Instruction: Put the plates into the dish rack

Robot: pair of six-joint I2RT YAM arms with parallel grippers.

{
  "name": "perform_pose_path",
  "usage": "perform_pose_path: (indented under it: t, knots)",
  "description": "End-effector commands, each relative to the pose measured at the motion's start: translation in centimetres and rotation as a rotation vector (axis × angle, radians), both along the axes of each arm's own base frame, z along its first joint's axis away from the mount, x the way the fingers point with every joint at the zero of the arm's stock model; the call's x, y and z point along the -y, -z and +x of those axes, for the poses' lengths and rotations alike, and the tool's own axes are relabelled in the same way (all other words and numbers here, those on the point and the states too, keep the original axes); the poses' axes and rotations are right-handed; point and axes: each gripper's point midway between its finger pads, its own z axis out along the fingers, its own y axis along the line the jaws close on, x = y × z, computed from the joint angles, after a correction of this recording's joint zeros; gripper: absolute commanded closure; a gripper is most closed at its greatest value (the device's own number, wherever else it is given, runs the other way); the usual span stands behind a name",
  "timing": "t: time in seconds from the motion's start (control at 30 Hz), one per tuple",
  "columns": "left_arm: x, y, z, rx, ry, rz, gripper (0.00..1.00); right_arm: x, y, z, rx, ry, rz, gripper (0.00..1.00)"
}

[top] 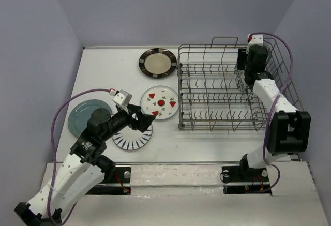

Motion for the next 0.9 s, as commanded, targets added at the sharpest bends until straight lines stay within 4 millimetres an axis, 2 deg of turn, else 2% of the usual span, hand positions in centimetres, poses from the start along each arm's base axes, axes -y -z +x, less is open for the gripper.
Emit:
perform_pose_path:
  t: [0.0,0.03,0.23,0.4,0.43,0.47,0.5,0.63,0.67,0.7,0.73,0.77,0.83,0.87]
  knots:
    - [0.1,-1.7,0.9,0.024,-0.022,-0.021,0.01,0.8,-4.2,0.4,0.154,0.072,0.065,0.20]
    - [0.2,-1.5,1.0,0.018,-0.022,-0.017,0.01,0.8,-3.9,0.3,0.145,0.077,0.075,0.19]
    - [0.7,-1.3,2.2,-0.027,-0.042,-0.012,0.01,-0.1,-6.0,-0.6,0.186,0.105,0.217,0.13]
    - [1.4,-2.0,4.6,-0.055,-0.095,-0.016,0.01,-3.2,-9.1,-2.4,0.262,-0.010,0.395,0.08]
    - [1.6,-2.8,5.1,-0.050,-0.102,-0.028,0.01,-4.4,-9.4,-2.8,0.266,-0.066,0.432,0.08]
    - [2.0,-2.2,5.9,-0.078,-0.111,-0.018,0.01,-5.0,-10.9,-3.8,0.300,-0.097,0.461,0.07]
    - [2.1,-2.5,6.4,-0.085,-0.119,-0.026,0.01,-5.6,-11.4,-4.4,0.312,-0.123,0.493,0.07]
    - [2.4,-3.8,9.8,-0.117,-0.194,-0.074,0.01,-9.5,-12.1,-7.8,0.341,-0.285,0.676,0.13]
    - [1.8,-3.9,11.7,-0.128,-0.230,-0.091,0.01,-11.1,-12.8,-8.5,0.367,-0.359,0.755,0.17]
    - [1.1,-4.4,13.0,-0.137,-0.269,-0.134,0.01,-12.4,-12.0,-9.8,0.374,-0.410,0.797,0.20]
    - [1.3,-4.4,13.5,-0.135,-0.270,-0.135,0.01,-13.1,-13.8,-10.5,0.418,-0.466,0.824,0.22]
    - [0.8,-4.2,14.9,-0.165,-0.306,-0.172,0.01,-14.9,-12.5,-11.3,0.400,-0.533,0.887,0.27]
    - [0.1,-4.8,16.6,-0.166,-0.359,-0.227,0.04,-17.0,-10.6,-12.5,0.361,-0.587,0.945,0.33]
    - [-0.6,-4.1,18.2,-0.185,-0.403,-0.231,0.05,-17.9,-10.8,-13.1,0.363,-0.638,0.954,0.34]
